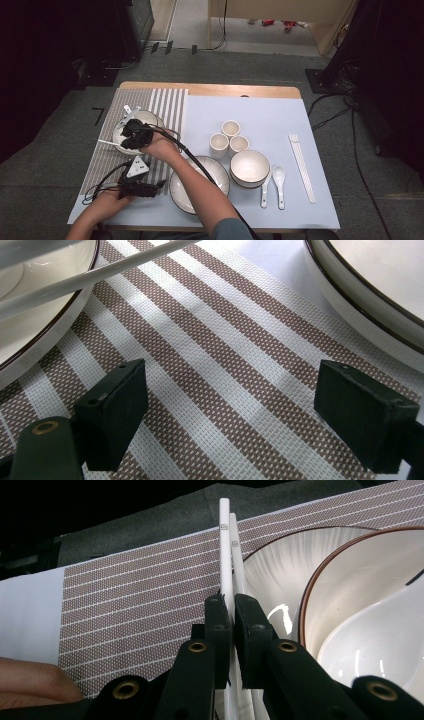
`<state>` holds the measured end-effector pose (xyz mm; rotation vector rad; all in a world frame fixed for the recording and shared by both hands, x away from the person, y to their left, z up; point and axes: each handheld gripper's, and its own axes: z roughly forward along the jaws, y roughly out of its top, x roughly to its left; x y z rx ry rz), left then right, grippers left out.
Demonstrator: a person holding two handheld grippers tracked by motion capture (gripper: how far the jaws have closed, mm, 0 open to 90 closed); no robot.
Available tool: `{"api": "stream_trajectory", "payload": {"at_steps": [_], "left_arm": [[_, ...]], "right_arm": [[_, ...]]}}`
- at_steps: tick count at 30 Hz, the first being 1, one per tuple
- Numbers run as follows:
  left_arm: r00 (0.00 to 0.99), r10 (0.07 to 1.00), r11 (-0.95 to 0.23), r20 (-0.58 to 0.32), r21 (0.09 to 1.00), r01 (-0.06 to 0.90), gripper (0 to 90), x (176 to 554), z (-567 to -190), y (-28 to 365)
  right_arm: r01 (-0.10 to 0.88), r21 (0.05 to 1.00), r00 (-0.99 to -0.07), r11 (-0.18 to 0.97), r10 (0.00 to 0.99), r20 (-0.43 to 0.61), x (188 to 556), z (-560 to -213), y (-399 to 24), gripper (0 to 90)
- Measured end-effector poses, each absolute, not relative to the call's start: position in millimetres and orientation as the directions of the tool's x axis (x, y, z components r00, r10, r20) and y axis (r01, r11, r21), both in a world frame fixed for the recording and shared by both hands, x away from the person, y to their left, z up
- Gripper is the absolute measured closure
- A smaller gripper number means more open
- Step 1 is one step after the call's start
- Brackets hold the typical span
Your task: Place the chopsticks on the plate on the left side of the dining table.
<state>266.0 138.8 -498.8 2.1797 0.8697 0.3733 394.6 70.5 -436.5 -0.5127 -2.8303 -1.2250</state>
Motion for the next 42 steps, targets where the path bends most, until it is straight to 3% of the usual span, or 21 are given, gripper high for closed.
{"api": "stream_trajectory", "payload": {"at_steps": [42], "left_arm": [[0.725, 0.688, -0.489, -0.008, 0.733, 0.472, 14.5, 266, -499, 139]], "right_arm": [[0.308, 0.674, -0.945, 0.672, 0.3, 0.133, 396, -451, 76, 85.4]]}}
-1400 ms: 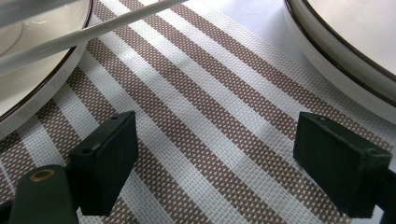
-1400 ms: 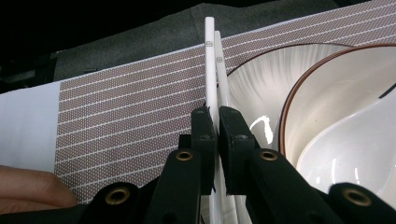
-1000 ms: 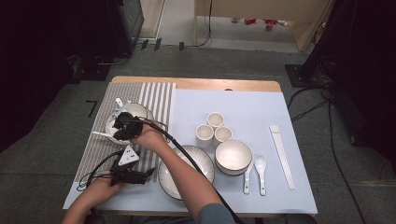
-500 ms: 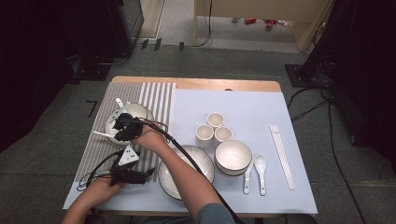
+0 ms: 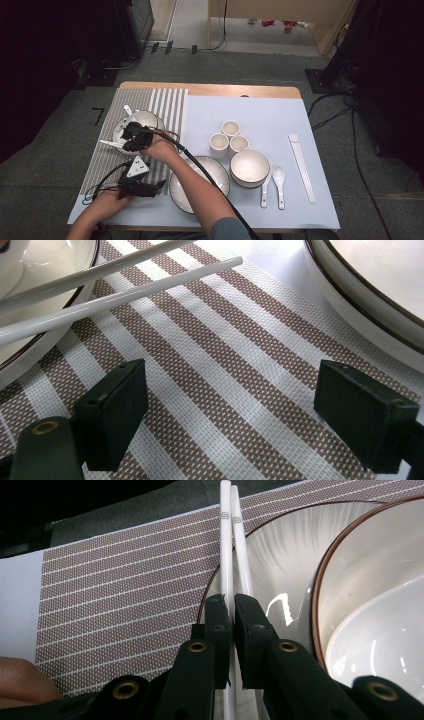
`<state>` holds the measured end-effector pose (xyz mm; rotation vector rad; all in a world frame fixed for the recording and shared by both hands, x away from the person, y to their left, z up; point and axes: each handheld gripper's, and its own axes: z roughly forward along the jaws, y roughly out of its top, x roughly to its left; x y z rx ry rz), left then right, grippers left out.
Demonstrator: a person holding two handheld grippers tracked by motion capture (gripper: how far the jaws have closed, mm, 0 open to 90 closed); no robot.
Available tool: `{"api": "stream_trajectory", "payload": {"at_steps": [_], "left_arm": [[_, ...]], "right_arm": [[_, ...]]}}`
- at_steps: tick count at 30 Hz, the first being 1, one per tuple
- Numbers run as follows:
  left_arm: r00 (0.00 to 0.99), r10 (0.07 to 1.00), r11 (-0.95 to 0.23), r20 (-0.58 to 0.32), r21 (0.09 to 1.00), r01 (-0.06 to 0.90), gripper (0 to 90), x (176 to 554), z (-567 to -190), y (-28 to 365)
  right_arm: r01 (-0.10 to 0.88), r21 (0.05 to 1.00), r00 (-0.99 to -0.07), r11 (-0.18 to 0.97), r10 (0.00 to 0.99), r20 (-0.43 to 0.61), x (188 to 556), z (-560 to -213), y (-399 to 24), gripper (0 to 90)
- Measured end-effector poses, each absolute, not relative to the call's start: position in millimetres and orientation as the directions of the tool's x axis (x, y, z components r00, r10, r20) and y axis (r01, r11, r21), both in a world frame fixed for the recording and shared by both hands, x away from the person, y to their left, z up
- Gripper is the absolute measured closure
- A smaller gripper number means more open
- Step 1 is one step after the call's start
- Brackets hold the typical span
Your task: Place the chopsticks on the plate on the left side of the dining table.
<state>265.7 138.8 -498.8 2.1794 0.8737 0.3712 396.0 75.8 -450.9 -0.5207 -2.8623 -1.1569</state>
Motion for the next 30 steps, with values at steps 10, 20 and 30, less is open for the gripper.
{"api": "stream_trajectory", "payload": {"at_steps": [10, 20, 30], "left_arm": [[0.726, 0.687, -0.489, -0.007, 0.734, 0.471, 14.5, 265.8, -498.8, 138.7], [0.726, 0.688, -0.489, -0.007, 0.734, 0.471, 14.5, 265.8, -498.8, 138.7], [0.725, 0.689, -0.488, -0.008, 0.734, 0.472, 14.5, 265.6, -498.8, 138.7]], "right_arm": [[0.296, 0.671, -0.948, 0.679, 0.296, 0.118, 394.4, -451.3, 76.8, 85.4], [0.282, 0.674, -0.951, 0.683, 0.294, 0.1, 393.8, -451.5, 77.4, 84.9], [0.296, 0.68, -0.944, 0.671, 0.312, 0.104, 395.4, -450.0, 75.1, 84.7]]}}
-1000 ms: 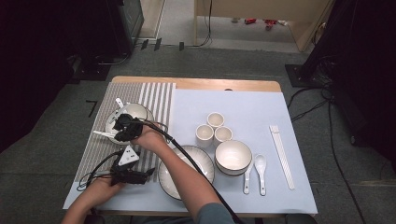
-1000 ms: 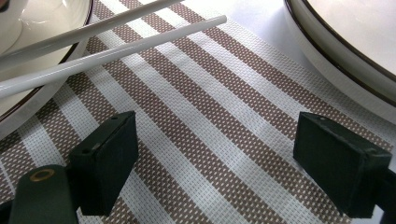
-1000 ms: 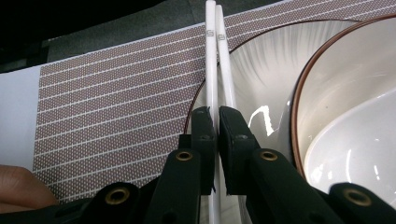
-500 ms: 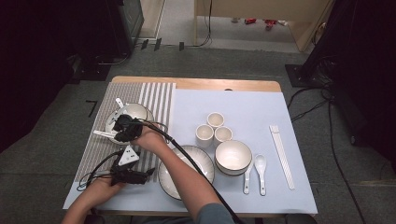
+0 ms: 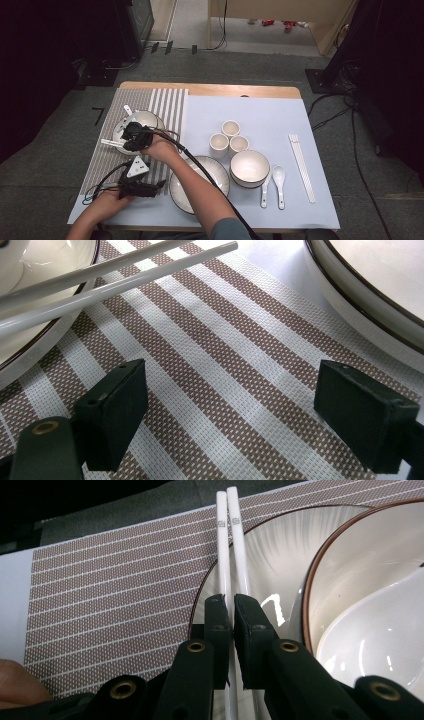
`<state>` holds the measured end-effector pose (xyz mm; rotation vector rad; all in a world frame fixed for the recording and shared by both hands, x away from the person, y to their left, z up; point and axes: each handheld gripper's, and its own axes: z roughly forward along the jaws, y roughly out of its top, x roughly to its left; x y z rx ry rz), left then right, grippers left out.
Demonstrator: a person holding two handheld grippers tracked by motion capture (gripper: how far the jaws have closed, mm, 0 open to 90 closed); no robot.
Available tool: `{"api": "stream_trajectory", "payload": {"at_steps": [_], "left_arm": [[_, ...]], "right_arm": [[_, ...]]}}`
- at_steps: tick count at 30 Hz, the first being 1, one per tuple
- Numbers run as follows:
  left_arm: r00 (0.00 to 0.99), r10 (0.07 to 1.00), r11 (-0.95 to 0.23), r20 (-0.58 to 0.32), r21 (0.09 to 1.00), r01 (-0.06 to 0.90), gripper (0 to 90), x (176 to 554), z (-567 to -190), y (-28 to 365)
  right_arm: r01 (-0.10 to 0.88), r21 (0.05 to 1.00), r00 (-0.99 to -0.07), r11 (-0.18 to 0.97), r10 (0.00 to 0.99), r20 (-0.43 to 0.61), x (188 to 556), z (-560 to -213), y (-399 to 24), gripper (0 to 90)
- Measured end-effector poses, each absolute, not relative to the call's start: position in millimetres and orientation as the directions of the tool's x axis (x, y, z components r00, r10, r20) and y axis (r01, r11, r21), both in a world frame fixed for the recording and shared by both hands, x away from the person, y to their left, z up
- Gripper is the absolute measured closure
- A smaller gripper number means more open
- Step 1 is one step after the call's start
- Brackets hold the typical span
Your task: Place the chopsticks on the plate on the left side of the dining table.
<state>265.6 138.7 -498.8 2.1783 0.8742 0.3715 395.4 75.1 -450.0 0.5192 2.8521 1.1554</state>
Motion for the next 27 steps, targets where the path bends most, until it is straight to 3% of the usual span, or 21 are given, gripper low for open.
{"api": "stream_trajectory", "payload": {"at_steps": [22, 27], "left_arm": [[0.726, 0.688, -0.49, -0.006, 0.734, 0.471, 14.5, 265.7, -498.8, 138.8], [0.725, 0.688, -0.49, -0.006, 0.734, 0.47, 14.5, 265.7, -498.8, 138.8]], "right_arm": [[0.285, 0.702, -0.947, 0.653, 0.305, 0.101, 393.9, -446.2, 72.2, 84.5], [0.291, 0.71, -0.948, 0.641, 0.295, 0.122, 392.3, -442.3, 68.7, 88.9]]}}
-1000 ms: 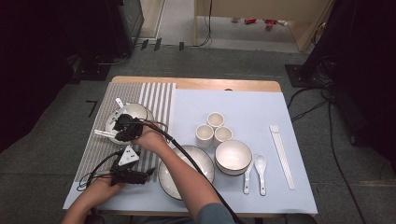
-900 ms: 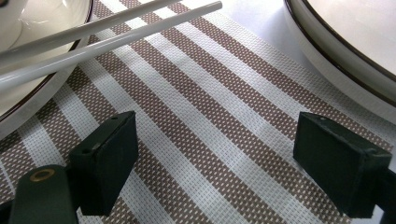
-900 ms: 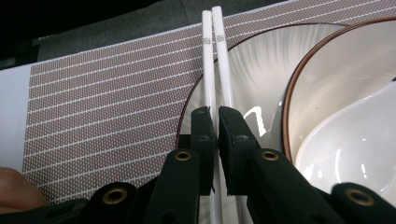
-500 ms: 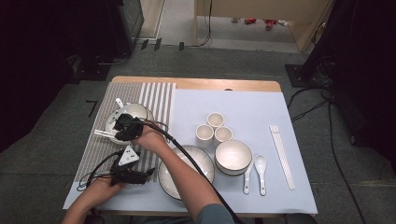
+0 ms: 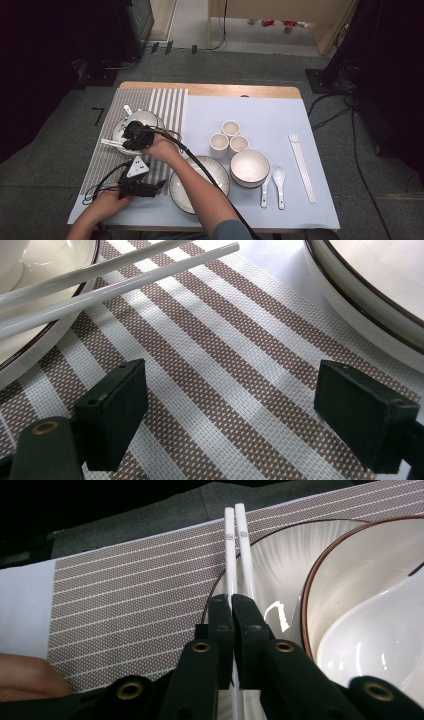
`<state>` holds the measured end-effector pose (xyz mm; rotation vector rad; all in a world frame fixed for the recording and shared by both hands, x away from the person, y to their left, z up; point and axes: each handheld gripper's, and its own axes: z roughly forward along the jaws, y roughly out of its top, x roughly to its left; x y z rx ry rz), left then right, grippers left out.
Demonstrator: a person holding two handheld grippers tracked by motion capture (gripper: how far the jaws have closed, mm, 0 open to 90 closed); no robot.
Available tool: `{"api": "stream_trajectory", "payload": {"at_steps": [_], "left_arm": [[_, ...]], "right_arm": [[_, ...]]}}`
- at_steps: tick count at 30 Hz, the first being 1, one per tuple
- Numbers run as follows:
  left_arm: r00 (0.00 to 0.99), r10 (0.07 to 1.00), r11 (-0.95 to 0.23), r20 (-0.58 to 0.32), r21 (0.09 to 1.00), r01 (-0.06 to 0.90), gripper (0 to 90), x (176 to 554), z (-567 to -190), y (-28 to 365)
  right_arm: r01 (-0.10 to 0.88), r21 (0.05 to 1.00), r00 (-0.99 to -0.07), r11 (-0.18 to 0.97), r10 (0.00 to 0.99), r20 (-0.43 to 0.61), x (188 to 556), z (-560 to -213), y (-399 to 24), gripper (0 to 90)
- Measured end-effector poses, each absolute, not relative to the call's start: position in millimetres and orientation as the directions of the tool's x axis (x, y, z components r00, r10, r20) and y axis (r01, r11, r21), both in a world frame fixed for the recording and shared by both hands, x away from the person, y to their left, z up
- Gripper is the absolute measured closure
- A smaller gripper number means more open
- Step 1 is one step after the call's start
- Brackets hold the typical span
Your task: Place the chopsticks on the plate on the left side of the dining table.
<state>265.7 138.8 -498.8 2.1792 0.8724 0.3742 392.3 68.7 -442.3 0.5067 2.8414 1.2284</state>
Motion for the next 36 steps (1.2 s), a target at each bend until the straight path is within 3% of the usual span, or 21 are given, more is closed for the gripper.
{"api": "stream_trajectory", "payload": {"at_steps": [13, 24, 36], "left_arm": [[0.727, 0.687, -0.492, -0.005, 0.733, 0.47, 14.5, 266, -499, 139], [0.727, 0.686, -0.492, -0.005, 0.733, 0.47, 14.5, 266, -499, 139], [0.727, 0.687, -0.493, -0.003, 0.733, 0.469, 14.5, 266, -499, 139]], "right_arm": [[0.296, 0.694, -0.95, 0.656, 0.28, 0.14, 387, -451, 66, 90.0], [0.292, 0.696, -0.948, 0.656, 0.292, 0.123, 390, -453, 63, 83.8], [0.312, 0.723, -0.944, 0.617, 0.288, 0.161, 388, -443, 57, 82.7]]}}
